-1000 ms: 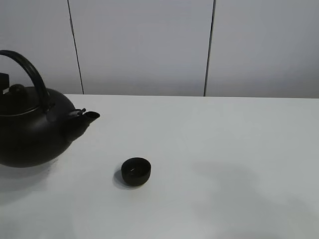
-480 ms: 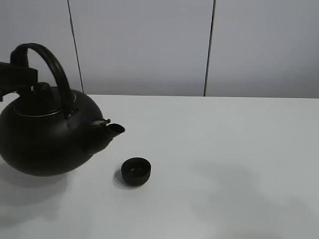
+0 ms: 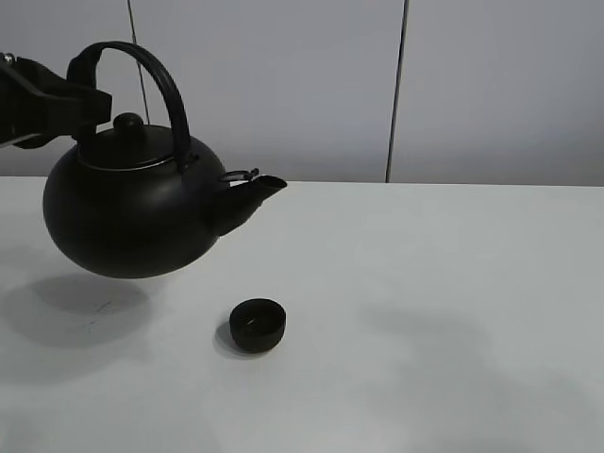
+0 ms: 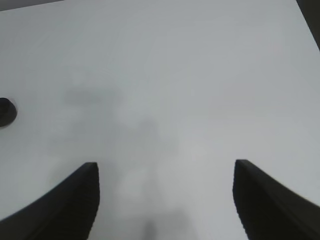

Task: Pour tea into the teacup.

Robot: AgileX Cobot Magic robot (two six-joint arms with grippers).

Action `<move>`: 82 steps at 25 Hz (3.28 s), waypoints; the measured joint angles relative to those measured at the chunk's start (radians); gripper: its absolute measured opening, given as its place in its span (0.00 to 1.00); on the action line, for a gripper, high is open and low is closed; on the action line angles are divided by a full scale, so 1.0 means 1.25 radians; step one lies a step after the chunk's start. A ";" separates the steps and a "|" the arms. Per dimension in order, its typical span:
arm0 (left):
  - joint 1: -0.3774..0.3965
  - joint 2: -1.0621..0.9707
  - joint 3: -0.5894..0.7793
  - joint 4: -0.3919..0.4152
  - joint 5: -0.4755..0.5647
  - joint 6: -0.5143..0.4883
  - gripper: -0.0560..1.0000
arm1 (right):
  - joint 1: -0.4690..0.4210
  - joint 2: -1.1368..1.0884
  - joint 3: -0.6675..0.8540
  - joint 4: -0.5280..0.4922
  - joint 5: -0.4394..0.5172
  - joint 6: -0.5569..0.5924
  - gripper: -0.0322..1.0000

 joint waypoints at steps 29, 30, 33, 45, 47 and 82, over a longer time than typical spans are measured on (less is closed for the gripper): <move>-0.012 0.084 -0.004 -0.133 0.012 0.203 0.20 | 0.000 0.000 0.000 0.000 0.000 0.000 0.53; -0.012 0.084 -0.004 -0.134 0.012 0.205 0.20 | 0.000 0.000 0.000 0.000 0.000 0.000 0.53; -0.012 0.084 -0.004 -0.136 0.012 0.215 0.20 | 0.000 0.000 0.000 0.000 0.000 0.000 0.53; -0.012 0.120 -0.006 -0.181 0.024 0.242 0.20 | 0.000 0.000 0.000 0.000 0.001 0.000 0.53; -0.012 0.139 -0.006 -0.181 0.020 0.243 0.20 | 0.000 0.000 0.000 0.000 0.000 0.000 0.53; -0.012 0.151 -0.006 -0.207 0.010 0.344 0.19 | 0.000 0.000 0.000 0.000 0.000 0.000 0.53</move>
